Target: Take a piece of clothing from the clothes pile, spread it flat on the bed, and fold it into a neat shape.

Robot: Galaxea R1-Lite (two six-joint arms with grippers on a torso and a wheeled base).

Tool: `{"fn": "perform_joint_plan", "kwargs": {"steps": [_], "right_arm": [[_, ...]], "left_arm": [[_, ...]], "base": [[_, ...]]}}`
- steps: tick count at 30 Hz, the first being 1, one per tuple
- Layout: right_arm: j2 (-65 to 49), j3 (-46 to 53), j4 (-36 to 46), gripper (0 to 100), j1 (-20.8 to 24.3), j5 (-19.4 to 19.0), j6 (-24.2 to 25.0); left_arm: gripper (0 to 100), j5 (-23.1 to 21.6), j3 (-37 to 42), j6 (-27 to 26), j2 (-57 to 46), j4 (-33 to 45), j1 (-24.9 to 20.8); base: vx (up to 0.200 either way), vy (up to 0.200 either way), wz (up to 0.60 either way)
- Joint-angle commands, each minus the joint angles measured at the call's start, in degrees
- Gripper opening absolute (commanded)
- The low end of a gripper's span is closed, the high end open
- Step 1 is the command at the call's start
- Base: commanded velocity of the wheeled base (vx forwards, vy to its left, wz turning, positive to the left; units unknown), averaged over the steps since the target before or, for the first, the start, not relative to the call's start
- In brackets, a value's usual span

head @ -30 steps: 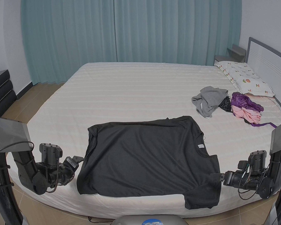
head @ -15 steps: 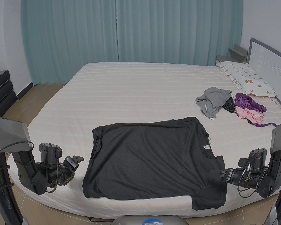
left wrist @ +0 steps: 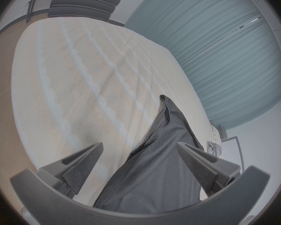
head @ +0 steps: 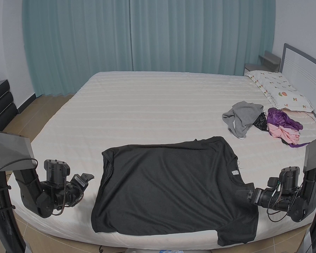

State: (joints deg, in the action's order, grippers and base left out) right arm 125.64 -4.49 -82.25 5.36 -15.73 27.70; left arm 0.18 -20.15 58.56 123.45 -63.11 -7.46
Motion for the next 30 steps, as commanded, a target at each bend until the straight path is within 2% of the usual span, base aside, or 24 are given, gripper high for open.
{"fn": "perform_joint_plan", "kwargs": {"steps": [1,4,11,16,18,21,22,24,26,30], "right_arm": [[0.40,0.00,-0.02,100,0.17,-0.01,-0.01],[0.40,0.00,-0.02,100,0.44,-0.01,-0.01],[0.22,0.00,-0.02,100,1.14,0.43,1.66],[-0.13,0.00,-0.10,100,1.67,0.43,1.92],[-0.04,0.00,-0.10,100,1.67,0.35,2.01],[0.31,-0.08,-0.10,100,1.84,0.26,2.01],[0.31,-0.08,-0.10,100,1.84,0.26,2.01],[1.01,-0.08,-0.10,100,2.28,0.26,2.36],[1.54,-0.35,-0.46,100,2.55,0.43,2.45],[2.51,-0.44,-1.33,100,2.63,0.43,2.45]], "left_arm": [[100,-0.01,-0.06,0.06,0.21,0.01,-0.01],[100,-0.09,-0.15,0.06,-0.14,0.01,-0.10],[100,-0.62,-9.03,-0.64,1.97,0.88,-0.10],[100,-2.03,-14.83,-5.48,5.22,0.97,0.08],[100,-2.29,-22.30,-8.55,9.96,1.76,-0.10],[100,-2.29,-30.39,-9.08,14.71,4.31,-0.10],[100,-2.29,-30.39,-9.08,14.71,4.31,-0.10],[100,-2.20,-37.77,-11.45,18.05,9.85,-0.10],[100,-1.85,-41.81,-14.27,20.07,12.40,0.08],[100,-1.15,-47.00,-15.59,23.59,13.28,-0.10]], "base": [[0.000,0.000,0.00],[0.000,0.000,0.00],[0.000,0.000,0.00],[0.000,0.000,0.00],[0.000,0.000,0.00],[0.000,0.000,0.00],[0.000,0.000,0.00],[0.000,0.000,0.00],[0.000,0.000,0.00],[0.000,0.000,0.00]]}}
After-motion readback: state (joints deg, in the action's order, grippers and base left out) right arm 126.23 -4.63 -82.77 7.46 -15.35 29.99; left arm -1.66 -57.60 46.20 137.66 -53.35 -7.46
